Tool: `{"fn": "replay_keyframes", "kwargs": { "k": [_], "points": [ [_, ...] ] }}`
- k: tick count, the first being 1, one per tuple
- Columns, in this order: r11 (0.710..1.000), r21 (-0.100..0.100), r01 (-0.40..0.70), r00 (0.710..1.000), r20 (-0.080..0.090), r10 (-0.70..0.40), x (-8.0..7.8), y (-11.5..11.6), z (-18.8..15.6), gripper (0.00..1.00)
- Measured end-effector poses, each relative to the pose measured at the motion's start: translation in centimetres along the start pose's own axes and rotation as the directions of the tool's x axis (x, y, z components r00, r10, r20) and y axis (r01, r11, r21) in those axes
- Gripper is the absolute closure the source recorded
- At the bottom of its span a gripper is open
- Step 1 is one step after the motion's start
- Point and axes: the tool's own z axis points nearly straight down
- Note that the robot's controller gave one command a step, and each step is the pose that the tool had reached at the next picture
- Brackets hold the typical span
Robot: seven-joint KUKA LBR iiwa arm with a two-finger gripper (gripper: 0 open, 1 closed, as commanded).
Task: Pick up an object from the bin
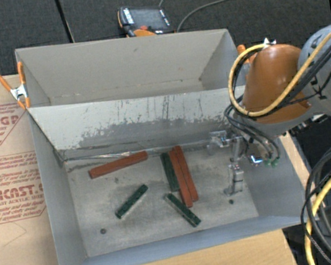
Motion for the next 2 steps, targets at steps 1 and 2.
{"fn": "replay_keyframes", "kwargs": {
  "k": [1,2],
  "points": [
    [0.999,-0.004,0.046,0.999,0.004,-0.046,1.7,7.0,-3.8,0.00],
    [1.000,-0.002,-0.005,1.000,-0.004,0.005,4.1,7.5,-1.0,0.00]
  ]
}}
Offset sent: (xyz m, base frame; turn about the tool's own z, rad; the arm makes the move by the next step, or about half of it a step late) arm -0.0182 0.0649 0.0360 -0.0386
